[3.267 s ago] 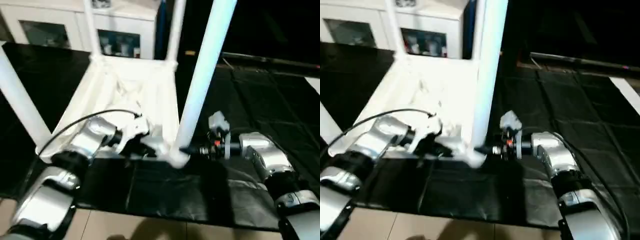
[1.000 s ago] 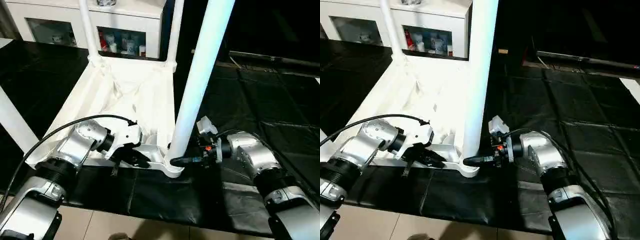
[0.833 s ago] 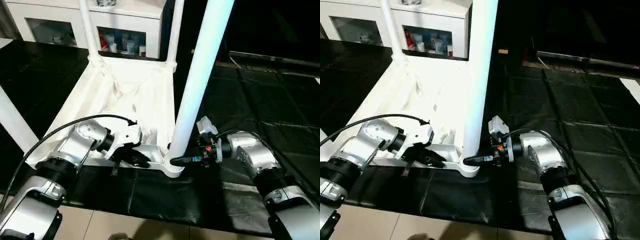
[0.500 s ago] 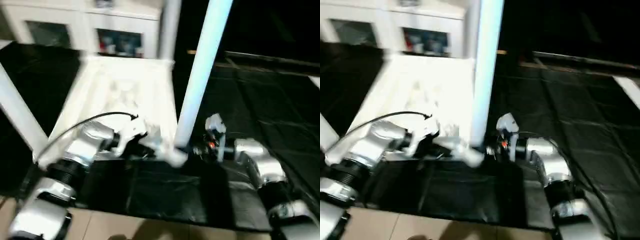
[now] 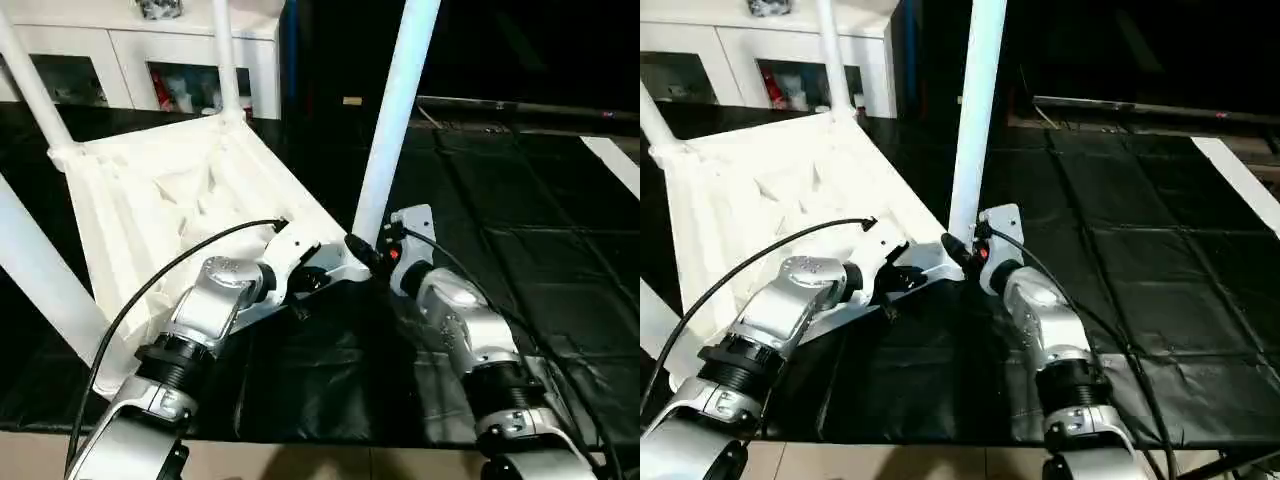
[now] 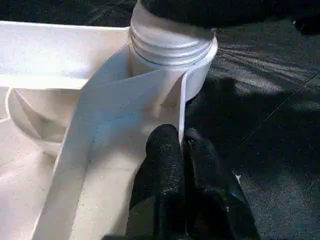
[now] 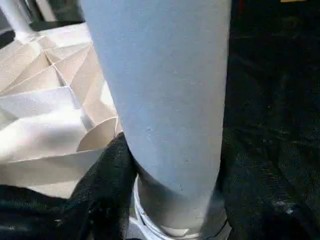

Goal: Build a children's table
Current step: Rotate leg to tighten

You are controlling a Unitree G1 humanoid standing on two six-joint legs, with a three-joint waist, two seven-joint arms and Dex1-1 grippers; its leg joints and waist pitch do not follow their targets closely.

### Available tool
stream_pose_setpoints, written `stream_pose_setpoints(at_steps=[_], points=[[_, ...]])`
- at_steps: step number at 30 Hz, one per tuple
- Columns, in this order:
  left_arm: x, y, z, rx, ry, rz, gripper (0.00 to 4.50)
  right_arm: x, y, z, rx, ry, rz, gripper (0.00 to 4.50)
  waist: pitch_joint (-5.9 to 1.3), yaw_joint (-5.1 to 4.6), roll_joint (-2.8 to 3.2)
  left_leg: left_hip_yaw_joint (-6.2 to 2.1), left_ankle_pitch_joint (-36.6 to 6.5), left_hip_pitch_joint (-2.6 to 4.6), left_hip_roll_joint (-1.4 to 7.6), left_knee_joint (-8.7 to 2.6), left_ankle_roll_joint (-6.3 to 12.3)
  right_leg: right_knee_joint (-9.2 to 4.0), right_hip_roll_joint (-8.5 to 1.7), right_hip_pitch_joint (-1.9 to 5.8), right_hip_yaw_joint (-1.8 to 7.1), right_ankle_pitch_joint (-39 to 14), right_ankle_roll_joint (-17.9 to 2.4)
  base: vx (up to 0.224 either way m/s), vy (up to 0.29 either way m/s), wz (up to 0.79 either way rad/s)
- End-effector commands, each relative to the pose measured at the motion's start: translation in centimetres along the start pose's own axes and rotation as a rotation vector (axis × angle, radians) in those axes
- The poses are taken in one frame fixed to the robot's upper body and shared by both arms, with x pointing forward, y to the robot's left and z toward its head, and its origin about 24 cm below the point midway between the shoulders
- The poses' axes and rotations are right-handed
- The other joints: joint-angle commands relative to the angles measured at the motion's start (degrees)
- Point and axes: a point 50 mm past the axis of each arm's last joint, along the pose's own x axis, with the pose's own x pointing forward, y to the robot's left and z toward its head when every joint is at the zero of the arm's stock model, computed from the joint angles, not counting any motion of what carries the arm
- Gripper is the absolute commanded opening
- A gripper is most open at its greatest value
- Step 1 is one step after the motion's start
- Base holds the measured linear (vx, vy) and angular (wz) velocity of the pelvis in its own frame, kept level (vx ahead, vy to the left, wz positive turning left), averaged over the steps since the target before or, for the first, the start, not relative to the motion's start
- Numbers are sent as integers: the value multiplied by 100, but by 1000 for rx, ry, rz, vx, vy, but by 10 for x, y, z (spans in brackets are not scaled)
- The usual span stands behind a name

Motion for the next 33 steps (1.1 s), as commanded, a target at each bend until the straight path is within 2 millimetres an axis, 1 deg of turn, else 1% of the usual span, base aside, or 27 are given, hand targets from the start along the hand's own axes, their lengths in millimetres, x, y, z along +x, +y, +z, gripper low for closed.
stream_pose_setpoints(at_steps=[1,2,3,5,6,7,8,9,11,12,13,14,15,16,17,18,20,21,22,23,24,26,28,29,31,32,33], points=[[4,-13,14,64,-47,-78,0,2,17,-23,1,100,99,295,-354,54,63,-59,-1278,-7,175,-431,19,-451,-356,283,242,-1210,-1158,0,0,0],[4,-13,14,64,-47,-78,0,2,17,-23,1,100,99,306,-354,54,63,-59,-1278,-7,175,-431,19,-451,-356,283,242,-1210,-1158,0,0,0],[0,-10,10,81,-33,-86,0,-3,12,-22,-31,96,120,312,-364,62,54,-53,-1091,-16,167,-422,71,-428,-344,300,235,-937,-1190,0,0,0],[-2,-8,7,90,-22,-94,0,-8,9,-22,-47,93,146,325,-377,78,57,-38,-912,-8,167,-400,140,-395,-348,308,243,-614,-1263,0,0,0],[-8,-6,2,121,-12,-136,0,-17,1,-19,-81,83,209,338,-382,86,40,-41,-845,-14,161,-394,170,-385,-346,325,237,-519,-1277,0,0,0],[-11,-5,-1,135,-5,-161,0,-23,-4,-16,-96,79,242,350,-382,108,39,-36,-808,-7,163,-385,248,-375,-346,334,235,-403,-1319,0,0,0],[-13,-4,-2,140,-2,-173,0,-26,-6,-15,-103,76,257,356,-377,110,48,-22,-794,-17,166,-375,308,-363,-353,332,244,-302,-1383,0,0,0],[-17,-4,-5,151,8,-211,0,-32,-13,-10,-121,67,293,357,-379,123,27,-25,-772,-6,174,-376,320,-360,-353,345,232,-255,-1436,0,0,0],[-25,-4,-8,203,2,-296,0,-43,-24,-1,-158,55,362,363,-372,132,32,-31,-859,-18,174,-376,380,-360,-359,347,225,-382,-1464,0,0,0],[-29,-5,-10,211,8,-340,0,-48,-29,4,-180,56,399,388,-368,137,35,-27,-894,-9,180,-374,387,-369,-364,335,228,-447,-1459,0,0,0],[-32,-6,-11,226,6,-379,0,-52,-32,7,-200,60,437,388,-357,145,18,-17,-916,-4,187,-373,375,-371,-362,327,230,-526,-1467,0,0,0],[-35,-7,-12,258,6,-426,0,-56,-35,10,-221,74,473,395,-356,170,33,-20,-939,5,187,-372,370,-373,-366,323,229,-585,-1468,0,0,0],[-39,-6,-15,292,29,-468,0,-62,-36,14,-237,91,560,400,-353,214,37,-16,-958,26,203,-378,350,-373,-371,302,232,-674,-1460,0,0,0],[-40,-5,-16,304,38,-482,0,-64,-36,15,-242,98,594,400,-356,238,57,-23,-1025,36,191,-372,375,-381,-356,294,220,-710,-1451,0,0,0],[-41,-5,-18,320,49,-506,0,-68,-36,18,-242,109,651,400,-366,268,49,-19,-984,43,208,-367,392,-360,-356,311,216,-608,-1484,0,0,0],[-42,-5,-19,326,54,-523,0,-70,-36,20,-242,117,689,400,-359,281,52,-10,-948,37,227,-372,386,-347,-350,304,218,-537,-1505,0,0,0],[-43,-4,-19,338,69,-557,0,-71,-36,22,-257,148,759,400,-369,327,52,-3,-879,28,229,-355,390,-313,-353,306,206,-397,-1580,0,0,0],[-43,-4,-19,338,69,-557,0,-71,-36,22,-257,148,759,400,-368,361,57,-8,-898,26,232,-351,362,-303,-368,301,204,-437,-1606,0,0,0],[-44,-4,-19,348,78,-574,0,-71,-36,23,-270,166,795,400,-363,368,55,-5,-932,25,232,-355,345,-314,-370,297,205,-493,-1601,0,0,0],[-44,-4,-19,358,85,-583,0,-71,-35,23,-274,177,819,400,-359,384,34,-5,-1031,35,236,-356,309,-331,-383,292,205,-666,-1583,0,0,0],[-44,-3,-19,385,102,-612,0,-69,-33,23,-284,204,876,383,-359,390,21,-7,-1069,28,226,-353,305,-339,-384,298,198,-769,-1571,0,0,0],[-44,-3,-18,408,125,-647,0,-64,-30,22,-304,230,918,365,-362,404,37,-11,-1104,27,230,-357,257,-352,-395,285,199,-936,-1544,0,0,0],[-43,-3,-18,425,132,-660,0,-61,-27,21,-311,252,947,353,-369,437,39,-7,-1066,36,243,-352,200,-334,-402,283,202,-874,-1534,0,0,0],[-43,-3,-17,427,133,-660,0,-60,-27,20,-312,256,953,339,-373,460,9,-2,-1012,39,245,-350,198,-327,-397,286,198,-804,-1527,0,0,0],[-42,-2,-16,440,138,-657,0,-58,-25,19,-310,274,977,323,-387,496,42,6,-923,53,250,-339,205,-301,-387,272,186,-596,-1584,0,0,0],[-42,-2,-16,440,138,-657,0,-58,-25,19,-310,274,977,321,-392,497,36,6,-901,46,249,-338,207,-290,-385,282,182,-540,-1592,0,0,0],[-41,-1,-16,445,141,-658,0,-57,-23,18,-308,292,997,315,-395,496,15,0,-845,21,247,-335,218,-275,-389,302,176,-456,-1594,0,0,0]])
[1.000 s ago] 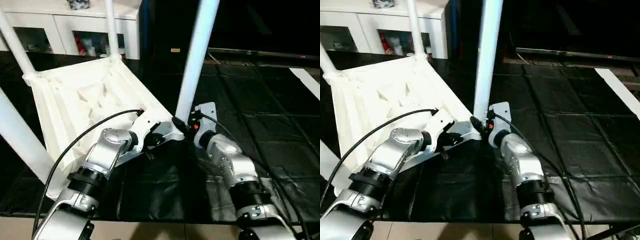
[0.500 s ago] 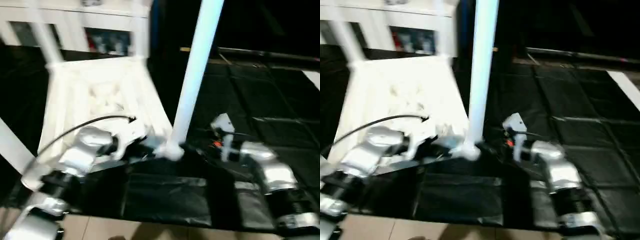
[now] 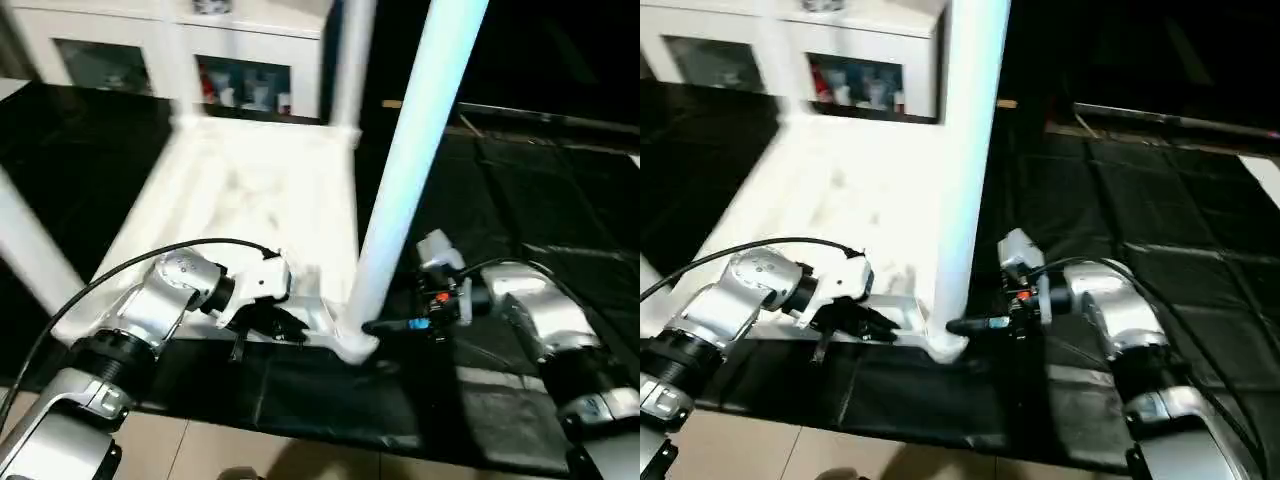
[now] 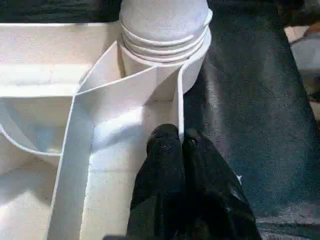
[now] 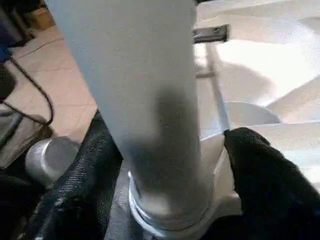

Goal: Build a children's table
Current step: Rotate leg to tighten

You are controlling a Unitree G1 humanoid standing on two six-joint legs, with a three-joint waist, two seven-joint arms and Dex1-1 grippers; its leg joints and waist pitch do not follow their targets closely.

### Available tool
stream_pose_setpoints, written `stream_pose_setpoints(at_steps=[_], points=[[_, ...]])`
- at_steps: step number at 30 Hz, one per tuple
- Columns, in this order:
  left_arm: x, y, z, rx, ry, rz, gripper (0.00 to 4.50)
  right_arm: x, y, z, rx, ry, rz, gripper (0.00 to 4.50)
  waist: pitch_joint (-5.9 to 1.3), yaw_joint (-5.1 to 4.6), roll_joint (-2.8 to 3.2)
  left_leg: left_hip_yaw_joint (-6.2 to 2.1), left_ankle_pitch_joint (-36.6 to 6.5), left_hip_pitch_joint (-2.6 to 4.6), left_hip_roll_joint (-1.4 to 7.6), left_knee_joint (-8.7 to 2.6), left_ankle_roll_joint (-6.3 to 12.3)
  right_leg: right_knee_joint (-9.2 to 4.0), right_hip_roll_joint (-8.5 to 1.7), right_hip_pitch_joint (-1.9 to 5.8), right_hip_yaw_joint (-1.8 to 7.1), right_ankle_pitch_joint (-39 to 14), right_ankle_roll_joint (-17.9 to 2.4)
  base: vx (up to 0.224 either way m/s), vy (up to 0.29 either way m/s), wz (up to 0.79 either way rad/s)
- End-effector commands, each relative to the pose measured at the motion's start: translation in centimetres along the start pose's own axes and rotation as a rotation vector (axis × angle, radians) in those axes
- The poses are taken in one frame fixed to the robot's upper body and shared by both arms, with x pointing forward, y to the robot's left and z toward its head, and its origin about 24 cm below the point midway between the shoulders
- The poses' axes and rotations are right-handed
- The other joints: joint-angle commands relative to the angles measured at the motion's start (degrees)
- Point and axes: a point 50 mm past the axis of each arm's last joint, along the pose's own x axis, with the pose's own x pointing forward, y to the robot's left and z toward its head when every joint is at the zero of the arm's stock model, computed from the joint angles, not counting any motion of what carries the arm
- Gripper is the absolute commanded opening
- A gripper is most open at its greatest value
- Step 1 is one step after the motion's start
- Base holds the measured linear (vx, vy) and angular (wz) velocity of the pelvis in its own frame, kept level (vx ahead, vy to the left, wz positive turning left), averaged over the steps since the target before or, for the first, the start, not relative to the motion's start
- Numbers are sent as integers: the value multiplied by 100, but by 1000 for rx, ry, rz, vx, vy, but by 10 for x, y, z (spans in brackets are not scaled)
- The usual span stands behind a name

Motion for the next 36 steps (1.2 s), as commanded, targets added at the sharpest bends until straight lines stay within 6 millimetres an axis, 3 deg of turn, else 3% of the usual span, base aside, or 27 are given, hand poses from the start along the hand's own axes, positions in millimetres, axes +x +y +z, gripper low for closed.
stream_pose_setpoints(at_steps=[1,8,14,15,20,23,24,25,26,27,28,31,34,36], points=[[7,-1,3,33,32,-62,0,0,-2,4,-17,25,26,287,-405,-43,21,6,-826,51,199,-385,211,-296,-373,295,247,-444,-1570,0,0,0],[5,2,1,37,39,-56,0,2,-3,2,-9,30,65,241,-395,-41,31,4,-987,60,212,-394,144,-327,-393,283,242,-777,-1519,0,0,0],[4,5,0,26,40,-27,0,3,-3,1,2,12,72,207,-405,-36,33,5,-944,54,208,-389,137,-307,-381,294,238,-633,-1531,0,0,0],[4,6,-1,12,29,-8,0,3,-2,1,9,-3,69,204,-406,-32,58,3,-959,59,210,-389,131,-309,-386,292,239,-645,-1536,0,0,0],[11,15,6,-154,-94,212,0,14,6,-12,87,-100,-126,202,-389,-9,61,0,-1048,70,225,-412,35,-311,-389,291,250,-702,-1496,0,0,0],[15,17,10,-224,-140,290,0,25,3,-16,132,-115,-284,201,-357,-82,60,-27,-1364,68,199,-459,-102,-392,-397,294,243,-1333,-1293,0,0,0],[16,18,11,-238,-148,301,0,27,2,-17,142,-119,-312,200,-341,-172,35,-63,-1497,17,172,-490,-178,-460,-420,334,222,-2012,-1033,0,0,0],[19,19,14,-262,-165,328,0,32,0,-16,168,-142,-370,200,-355,-224,70,-76,-1492,15,165,-481,-170,-492,-424,327,223,-2200,-922,0,0,0],[24,20,18,-289,-184,374,0,41,-5,-15,195,-150,-466,199,-347,-257,56,-63,-1453,10,169,-486,-173,-499,-406,315,236,-2127,-905,0,0,0],[28,22,23,-314,-197,416,0,48,-9,-14,217,-147,-557,199,-345,-276,89,-72,-1433,10,171,-486,-198,-481,-407,302,237,-2058,-934,0,0,0],[33,22,27,-326,-205,441,0,55,-12,-13,239,-145,-629,199,-340,-341,66,-77,-1429,-2,154,-488,-246,-496,-399,298,223,-2087,-925,0,0,0],[42,24,36,-342,-217,496,0,66,-19,-9,258,-127,-761,199,-350,-422,72,-80,-1416,10,123,-479,-213,-551,-381,283,208,-2305,-771,0,0,0],[52,27,48,-332,-215,550,0,78,-25,-6,269,-85,-864,198,-358,-481,81,-65,-1295,13,127,-474,-150,-522,-339,268,223,-1810,-905,0,0,0],[54,26,51,-337,-221,544,0,82,-24,-4,253,-75,-843,198,-373,-475,85,-56,-1223,23,127,-468,-98,-498,-325,285,224,-1514,-977,0,0,0]])
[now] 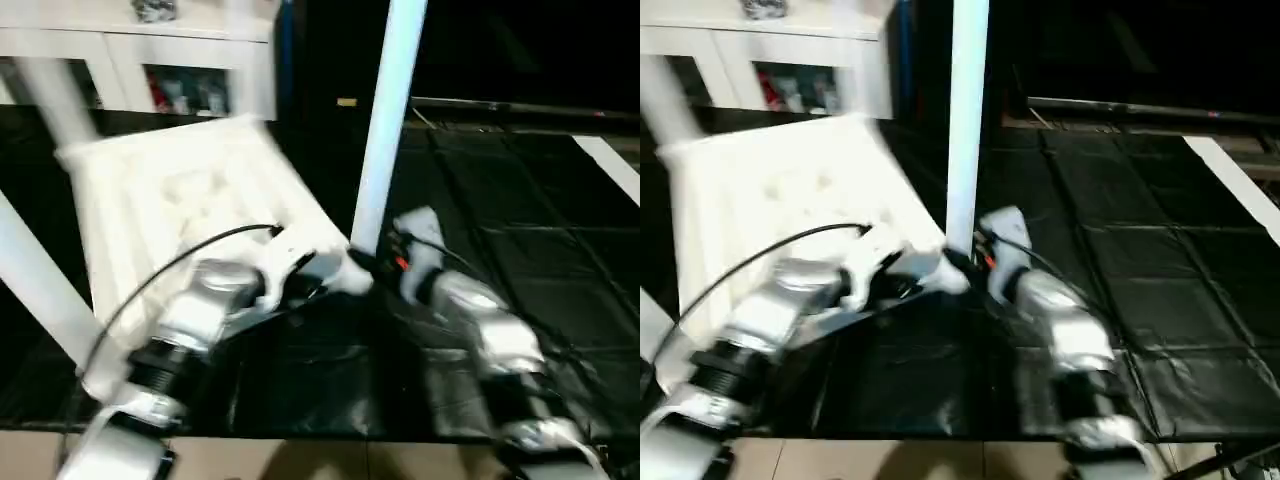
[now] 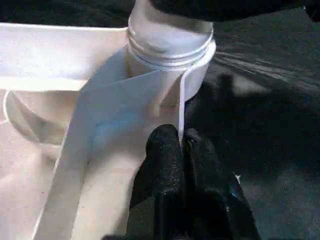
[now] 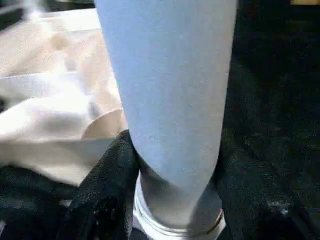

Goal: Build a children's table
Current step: Rotate leg to tighten

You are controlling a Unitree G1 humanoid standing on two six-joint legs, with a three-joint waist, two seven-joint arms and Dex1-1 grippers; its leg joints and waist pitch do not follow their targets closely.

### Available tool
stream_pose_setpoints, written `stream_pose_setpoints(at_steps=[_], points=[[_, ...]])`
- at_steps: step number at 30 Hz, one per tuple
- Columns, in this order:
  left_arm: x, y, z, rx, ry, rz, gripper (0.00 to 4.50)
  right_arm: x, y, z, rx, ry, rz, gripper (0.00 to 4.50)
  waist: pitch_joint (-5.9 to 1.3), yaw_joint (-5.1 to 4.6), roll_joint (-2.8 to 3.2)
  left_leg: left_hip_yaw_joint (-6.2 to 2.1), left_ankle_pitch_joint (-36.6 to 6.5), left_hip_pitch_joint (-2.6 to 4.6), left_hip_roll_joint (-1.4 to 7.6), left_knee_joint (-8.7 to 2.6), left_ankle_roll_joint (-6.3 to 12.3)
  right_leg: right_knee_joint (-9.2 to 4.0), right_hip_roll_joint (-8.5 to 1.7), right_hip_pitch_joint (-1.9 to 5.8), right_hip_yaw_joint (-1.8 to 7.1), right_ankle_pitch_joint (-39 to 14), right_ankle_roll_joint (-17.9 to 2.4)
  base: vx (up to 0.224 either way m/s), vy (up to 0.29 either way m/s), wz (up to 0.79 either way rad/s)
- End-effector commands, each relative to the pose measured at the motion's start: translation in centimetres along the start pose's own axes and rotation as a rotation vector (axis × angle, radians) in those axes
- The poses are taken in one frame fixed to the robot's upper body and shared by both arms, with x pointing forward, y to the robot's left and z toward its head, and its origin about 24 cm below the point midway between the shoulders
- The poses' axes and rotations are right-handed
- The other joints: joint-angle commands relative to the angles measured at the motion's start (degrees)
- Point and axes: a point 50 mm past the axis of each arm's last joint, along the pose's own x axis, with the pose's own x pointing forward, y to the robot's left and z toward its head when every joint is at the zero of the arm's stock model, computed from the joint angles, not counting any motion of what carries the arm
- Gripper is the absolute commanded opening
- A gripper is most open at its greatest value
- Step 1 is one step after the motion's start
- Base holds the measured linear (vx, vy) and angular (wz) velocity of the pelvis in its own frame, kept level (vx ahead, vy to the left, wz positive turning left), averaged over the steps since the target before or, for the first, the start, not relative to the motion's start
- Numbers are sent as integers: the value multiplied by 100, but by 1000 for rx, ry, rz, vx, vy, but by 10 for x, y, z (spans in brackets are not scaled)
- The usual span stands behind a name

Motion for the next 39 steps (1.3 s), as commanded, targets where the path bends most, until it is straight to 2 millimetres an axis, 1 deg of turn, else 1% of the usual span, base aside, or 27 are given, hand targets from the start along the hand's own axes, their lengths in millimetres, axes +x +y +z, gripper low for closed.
stream_pose_setpoints(at_steps=[1,2,4,6,8,9,10,11,12,13,15,16,17,18,20,21,24,27,28,29,30,31,32,33,34,36,39], points=[[10,-22,28,41,-105,-92,0,12,32,-22,17,113,114,231,-364,58,62,-37,-1220,-15,106,-400,-13,-479,-351,295,272,-1403,-994,0,0,0],[10,-22,28,41,-104,-93,0,12,32,-21,19,110,116,263,-372,58,64,-33,-1106,-29,102,-396,33,-461,-352,314,273,-1175,-1036,0,0,0],[7,-19,24,48,-90,-85,0,10,33,-20,26,92,128,269,-380,64,65,-26,-946,-28,104,-388,97,-433,-348,325,274,-844,-1133,0,0,0],[4,-16,20,49,-77,-76,0,7,32,-20,14,80,138,290,-382,73,50,-18,-887,-33,109,-382,121,-421,-351,335,274,-707,-1176,0,0,0],[-1,-12,12,59,-52,-78,0,2,28,-19,26,49,155,311,-375,76,60,-21,-902,-35,110,-390,142,-418,-354,343,274,-724,-1169,0,0,0],[-1,-12,12,59,-52,-78,0,2,28,-19,26,49,155,316,-373,78,63,-20,-925,-26,113,-391,146,-422,-354,337,275,-746,-1168,0,0,0],[-4,-11,8,62,-33,-81,0,-2,22,-18,42,34,147,323,-366,64,53,-19,-967,-30,112,-397,140,-429,-351,336,275,-814,-1167,0,0,0],[-5,-10,7,64,-32,-81,0,-3,21,-18,40,30,151,323,-364,73,62,-23,-1006,-17,116,-401,128,-432,-357,335,273,-873,-1162,0,0,0],[-9,-8,3,71,-22,-95,0,-11,13,-15,25,13,183,350,-352,82,58,-21,-1150,-5,119,-403,113,-465,-360,331,273,-1104,-1115,0,0,0],[-11,-7,2,80,-20,-107,0,-15,9,-14,15,6,203,350,-348,93,52,-19,-1184,-12,119,-401,139,-472,-367,328,280,-1181,-1087,0,0,0],[-13,-6,0,92,-20,-122,0,-19,5,-13,6,-3,227,358,-353,104,58,-16,-1150,-11,124,-400,140,-465,-366,321,282,-1148,-1097,0,0,0],[-18,-5,-1,125,-27,-167,0,-30,-4,-9,-20,-27,293,367,-354,126,31,-18,-1147,-21,120,-398,177,-467,-371,333,279,-1188,-1069,0,0,0],[-18,-5,-1,125,-27,-167,0,-30,-4,-9,-20,-27,293,380,-354,126,31,-18,-1147,-21,120,-398,177,-467,-371,333,279,-1188,-1069,0,0,0],[-25,1,-2,145,-27,-204,0,-46,-14,-5,-54,-30,401,392,-357,162,28,-3,-1072,-17,124,-379,242,-457,-362,341,287,-1079,-1073,0,0,0],[-28,3,-2,166,-25,-236,0,-51,-20,-4,-68,-17,429,397,-365,200,29,-2,-997,-6,132,-370,304,-443,-361,331,288,-957,-1104,0,0,0],[-32,5,-2,198,-23,-269,0,-56,-27,-3,-94,4,456,416,-366,220,25,-1,-947,-10,124,-366,321,-430,-358,327,281,-876,-1154,0,0,0],[-37,5,-3,225,-19,-341,0,-60,-32,-1,-131,25,494,437,-366,239,21,-5,-990,-1,130,-368,275,-424,-377,321,270,-1030,-1214,0,0,0],[-46,5,-5,292,17,-487,0,-65,-36,7,-194,26,615,437,-380,262,9,14,-972,25,131,-349,297,-406,-369,306,278,-909,-1287,0,0,0],[-48,4,-5,301,18,-517,0,-66,-36,9,-189,23,641,437,-374,289,7,24,-900,17,144,-340,345,-367,-351,305,272,-674,-1395,0,0,0],[-49,4,-4,311,18,-536,0,-66,-36,10,-185,23,656,437,-376,311,15,24,-882,19,146,-339,364,-363,-351,309,269,-666,-1401,0,0,0],[-49,4,-4,311,18,-536,0,-66,-36,10,-185,23,656,437,-385,357,33,31,-845,44,169,-333,355,-342,-359,286,271,-574,-1443,0,0,0],[-50,4,-5,340,47,-586,0,-66,-36,10,-210,52,725,437,-383,363,10,34,-849,40,169,-330,367,-340,-355,284,266,-556,-1468,0,0,0],[-50,4,-5,341,48,-588,0,-66,-36,10,-211,54,728,437,-391,391,25,32,-848,32,168,-329,355,-329,-362,296,259,-566,-1490,0,0,0],[-50,5,-6,352,64,-610,0,-65,-36,10,-226,70,758,437,-389,405,24,35,-836,38,176,-326,343,-321,-366,289,264,-527,-1496,0,0,0],[-50,6,-7,373,88,-628,0,-64,-36,9,-230,92,802,437,-390,448,15,39,-888,44,168,-315,334,-322,-366,275,258,-593,-1517,0,0,0],[-49,9,-8,402,119,-638,0,-63,-34,8,-222,117,868,411,-384,479,13,36,-998,37,174,-316,297,-330,-384,283,266,-699,-1498,0,0,0],[-47,11,-7,426,134,-634,0,-62,-30,6,-212,154,938,391,-379,495,-5,27,-1076,29,176,-320,258,-341,-396,289,265,-897,-1440,0,0,0]])
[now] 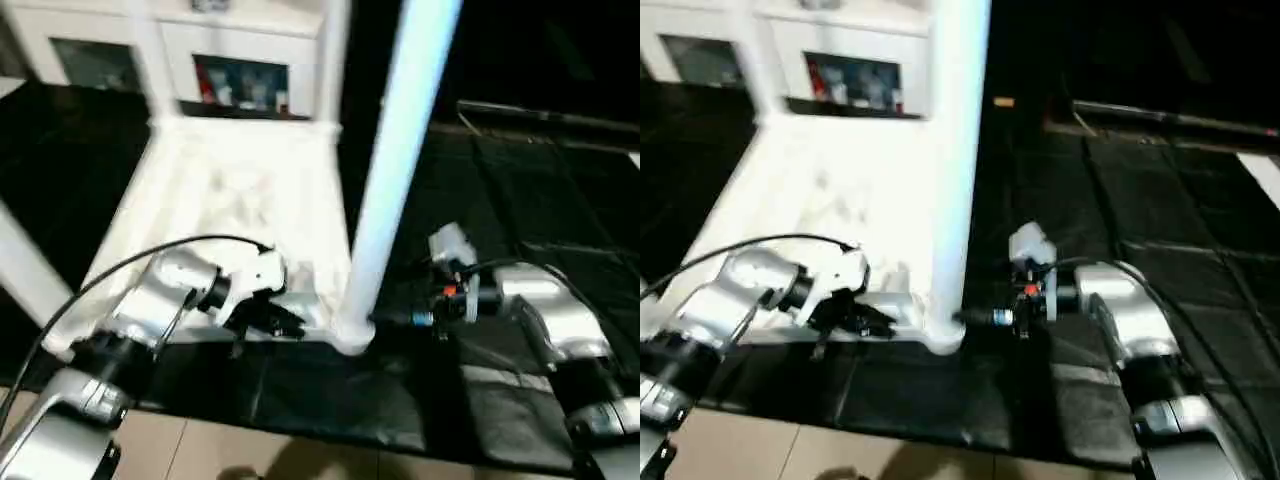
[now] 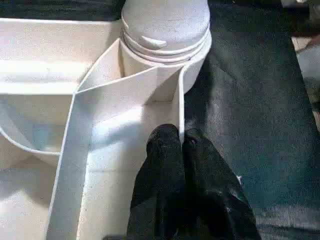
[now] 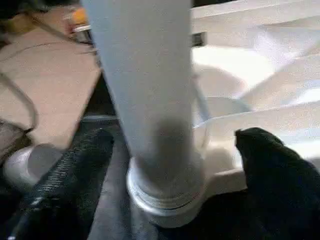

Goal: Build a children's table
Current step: Rotate leg to tighten

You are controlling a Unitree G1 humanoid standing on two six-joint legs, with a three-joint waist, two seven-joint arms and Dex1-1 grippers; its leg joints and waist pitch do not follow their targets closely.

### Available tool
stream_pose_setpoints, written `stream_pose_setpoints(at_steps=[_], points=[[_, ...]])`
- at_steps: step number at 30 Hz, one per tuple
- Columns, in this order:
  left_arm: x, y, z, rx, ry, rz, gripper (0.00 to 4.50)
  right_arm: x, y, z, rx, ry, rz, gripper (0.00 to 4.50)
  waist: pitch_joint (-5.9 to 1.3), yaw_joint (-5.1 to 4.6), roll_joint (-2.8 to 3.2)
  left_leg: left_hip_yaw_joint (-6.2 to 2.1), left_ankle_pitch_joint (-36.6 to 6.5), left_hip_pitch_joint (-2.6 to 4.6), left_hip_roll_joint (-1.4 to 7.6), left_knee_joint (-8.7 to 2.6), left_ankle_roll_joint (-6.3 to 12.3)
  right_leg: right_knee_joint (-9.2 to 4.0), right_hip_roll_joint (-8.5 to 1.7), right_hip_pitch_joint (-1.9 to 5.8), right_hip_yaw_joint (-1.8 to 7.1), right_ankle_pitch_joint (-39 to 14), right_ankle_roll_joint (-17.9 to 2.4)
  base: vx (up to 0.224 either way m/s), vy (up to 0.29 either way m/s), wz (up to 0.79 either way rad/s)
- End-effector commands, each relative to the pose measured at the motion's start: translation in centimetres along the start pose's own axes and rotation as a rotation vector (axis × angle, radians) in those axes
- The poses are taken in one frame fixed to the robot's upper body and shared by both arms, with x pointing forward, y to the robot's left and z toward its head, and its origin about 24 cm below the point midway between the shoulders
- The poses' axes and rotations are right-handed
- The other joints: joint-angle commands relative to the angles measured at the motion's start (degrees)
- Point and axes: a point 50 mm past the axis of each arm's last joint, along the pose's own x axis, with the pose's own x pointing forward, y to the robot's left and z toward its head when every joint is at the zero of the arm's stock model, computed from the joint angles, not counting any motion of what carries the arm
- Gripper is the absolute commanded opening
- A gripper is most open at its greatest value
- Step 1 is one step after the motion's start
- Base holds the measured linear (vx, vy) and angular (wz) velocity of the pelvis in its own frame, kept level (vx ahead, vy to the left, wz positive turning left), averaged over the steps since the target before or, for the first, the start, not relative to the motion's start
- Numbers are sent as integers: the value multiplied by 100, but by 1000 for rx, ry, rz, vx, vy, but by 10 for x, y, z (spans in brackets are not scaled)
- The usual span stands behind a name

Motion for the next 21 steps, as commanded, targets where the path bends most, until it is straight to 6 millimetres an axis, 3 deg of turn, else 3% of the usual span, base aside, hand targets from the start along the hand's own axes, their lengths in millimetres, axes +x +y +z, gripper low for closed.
stream_pose_setpoints(at_steps=[1,5,7,10,12,21], points=[[6,2,12,81,27,-61,0,0,0,1,1,23,47,377,-392,-46,8,5,-1066,54,176,-400,204,-356,-392,303,261,-992,-1367,0,0,0],[6,3,12,90,35,-71,0,6,-2,-2,3,40,70,354,-409,-48,-14,7,-958,42,168,-389,172,-352,-401,308,262,-967,-1346,0,0,0],[6,4,12,96,40,-78,0,8,-3,-2,5,40,82,322,-412,-58,-7,8,-921,35,162,-386,181,-346,-397,310,257,-938,-1363,0,0,0],[6,4,11,100,42,-82,0,10,-5,-2,9,38,96,317,-412,-57,-5,10,-902,38,170,-378,213,-333,-395,305,257,-865,-1393,0,0,0],[7,5,10,103,46,-83,0,12,-5,-2,10,39,106,284,-412,-44,-6,8,-910,44,174,-382,218,-332,-395,301,256,-887,-1393,0,0,0],[6,8,7,86,52,-53,0,15,-2,-6,34,26,145,211,-421,-34,-4,7,-920,47,174,-383,192,-318,-389,306,255,-782,-1415,0,0,0]])
